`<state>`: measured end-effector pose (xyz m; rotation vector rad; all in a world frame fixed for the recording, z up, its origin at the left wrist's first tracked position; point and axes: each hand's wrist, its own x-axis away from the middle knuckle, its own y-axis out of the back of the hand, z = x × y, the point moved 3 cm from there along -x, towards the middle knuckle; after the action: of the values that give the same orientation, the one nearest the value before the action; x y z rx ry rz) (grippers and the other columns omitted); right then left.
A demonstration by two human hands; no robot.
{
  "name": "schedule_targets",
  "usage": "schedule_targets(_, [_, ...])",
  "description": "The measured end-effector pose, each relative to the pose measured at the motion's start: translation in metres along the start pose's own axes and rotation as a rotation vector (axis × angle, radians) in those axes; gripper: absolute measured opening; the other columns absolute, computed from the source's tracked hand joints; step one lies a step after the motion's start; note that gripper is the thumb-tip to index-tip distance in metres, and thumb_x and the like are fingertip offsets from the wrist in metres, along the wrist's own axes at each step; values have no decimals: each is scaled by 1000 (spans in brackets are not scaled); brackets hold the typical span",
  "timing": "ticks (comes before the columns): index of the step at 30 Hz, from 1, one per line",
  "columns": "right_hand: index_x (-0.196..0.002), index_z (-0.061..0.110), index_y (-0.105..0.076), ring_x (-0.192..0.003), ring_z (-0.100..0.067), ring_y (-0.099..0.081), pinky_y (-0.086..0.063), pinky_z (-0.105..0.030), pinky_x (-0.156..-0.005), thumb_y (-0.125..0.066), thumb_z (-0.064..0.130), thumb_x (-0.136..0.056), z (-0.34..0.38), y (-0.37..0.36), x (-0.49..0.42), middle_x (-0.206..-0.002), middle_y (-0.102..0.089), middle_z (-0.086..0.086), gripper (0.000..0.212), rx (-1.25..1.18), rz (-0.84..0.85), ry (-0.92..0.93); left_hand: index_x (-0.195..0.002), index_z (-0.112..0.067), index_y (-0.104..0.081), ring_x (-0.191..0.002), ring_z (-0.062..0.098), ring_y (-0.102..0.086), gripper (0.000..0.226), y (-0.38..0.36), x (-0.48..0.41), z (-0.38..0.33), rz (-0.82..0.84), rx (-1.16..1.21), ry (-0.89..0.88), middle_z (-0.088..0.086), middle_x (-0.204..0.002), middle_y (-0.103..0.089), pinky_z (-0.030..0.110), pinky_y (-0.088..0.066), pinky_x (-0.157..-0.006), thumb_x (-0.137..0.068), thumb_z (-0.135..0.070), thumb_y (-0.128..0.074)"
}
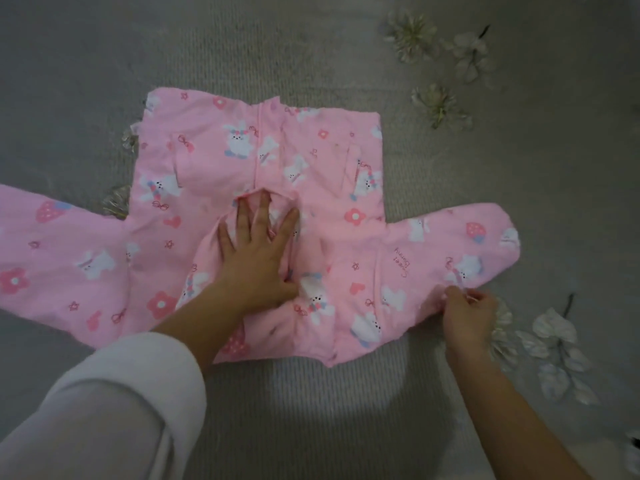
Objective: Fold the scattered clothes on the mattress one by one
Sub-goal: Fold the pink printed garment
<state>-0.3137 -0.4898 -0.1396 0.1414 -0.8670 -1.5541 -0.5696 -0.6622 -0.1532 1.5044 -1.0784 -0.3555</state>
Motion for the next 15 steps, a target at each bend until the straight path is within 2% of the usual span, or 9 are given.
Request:
schedule_targets(3, [-91, 10, -59, -88, -28, -66, -55, -42, -81, -72, 30, -72, -7, -1, -14, -94, -66, -8, 31, -186, 72, -246, -147, -39, 19, -137, 38, 32, 118, -2, -5, -2, 44, -11, 16, 7, -152, 34, 66, 9, -108, -64, -55, -64])
schedule_targets(5, [-100, 13, -62, -93, -25, -67, -55, -42, -83, -72, 26, -76, 1, -6, -16, -102, -69, -5, 29, -383, 144, -359, -144, -39, 25, -137, 38, 34, 117, -4, -6, -1, 54, -20, 26, 8, -151, 36, 67, 9, -108, -62, -61, -57])
schedule_targets(7, [-108, 16, -64, -96, -22, -68, -56, -40, -78, -69, 20, -79, 20, -7, -13, -108, -71, -3, 30, -571, 183, -355, -142, -40, 29, -136, 38, 35, 116, -4, -6, 0, 53, -25, 20, 9, -150, 37, 67, 8, -109, -61, -61, -51])
schedule_targets(10, [-94, 21, -64, -89, -18, -69, -57, -35, -72, -68, 15, -79, 54, -7, 3, -98, -72, 0, 16, -583, 95, -181, -142, -39, 29, -137, 38, 34, 118, -3, -8, -1, 56, -24, 16, 10, -150, 36, 67, 8, -108, -62, -58, -55])
schedule_targets(13, [-85, 26, -59, -83, -5, -65, -53, -29, -79, -68, 15, -80, 99, -21, 28, -90, -67, 10, 15, -405, 37, 211, -143, -38, 27, -137, 38, 32, 119, -4, -9, -2, 43, -31, 17, 11, -151, 33, 67, 7, -108, -61, -56, -56])
schedule_targets(15, [-93, 26, -60, -78, 3, -60, -48, -18, -76, -63, 16, -80, 123, -43, 46, -88, -63, 15, 16, -327, 118, 476, -143, -37, 28, -137, 39, 32, 118, -3, -10, -2, 45, -43, 18, 12, -151, 33, 68, 5, -108, -62, -56, -55])
